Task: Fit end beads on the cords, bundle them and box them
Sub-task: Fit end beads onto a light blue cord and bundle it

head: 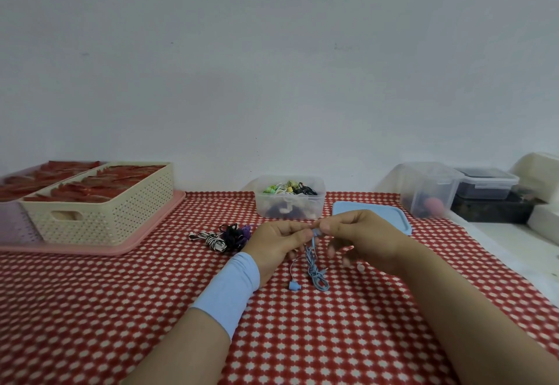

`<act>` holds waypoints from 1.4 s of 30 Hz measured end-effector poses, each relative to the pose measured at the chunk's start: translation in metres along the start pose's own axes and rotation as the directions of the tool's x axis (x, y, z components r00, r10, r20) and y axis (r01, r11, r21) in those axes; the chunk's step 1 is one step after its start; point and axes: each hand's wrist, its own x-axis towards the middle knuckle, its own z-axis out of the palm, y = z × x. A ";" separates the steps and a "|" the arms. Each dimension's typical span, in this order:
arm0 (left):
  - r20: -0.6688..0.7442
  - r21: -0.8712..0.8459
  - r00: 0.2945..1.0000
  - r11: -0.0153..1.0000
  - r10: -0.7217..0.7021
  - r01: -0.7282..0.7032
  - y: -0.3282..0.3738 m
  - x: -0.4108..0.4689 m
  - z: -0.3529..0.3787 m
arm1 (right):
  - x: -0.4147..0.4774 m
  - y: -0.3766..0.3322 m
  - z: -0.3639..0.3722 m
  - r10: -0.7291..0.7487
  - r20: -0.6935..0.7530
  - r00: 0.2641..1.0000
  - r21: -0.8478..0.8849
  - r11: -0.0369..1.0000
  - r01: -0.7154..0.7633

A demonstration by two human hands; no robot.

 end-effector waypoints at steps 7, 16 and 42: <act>0.065 -0.050 0.998 0.999 -0.008 0.011 -0.004 0.001 -0.002 | 0.002 0.004 0.003 0.006 -0.015 1.000 0.023 1.000 -0.005; 0.054 -0.071 0.997 0.996 -0.054 0.058 -0.003 0.001 0.001 | 0.002 0.003 0.007 0.036 -0.067 0.997 -0.016 0.999 -0.037; -0.019 -0.104 0.997 0.992 -0.077 0.075 -0.001 0.003 0.003 | 0.000 -0.002 0.008 -0.055 -0.119 0.991 -0.071 0.996 0.047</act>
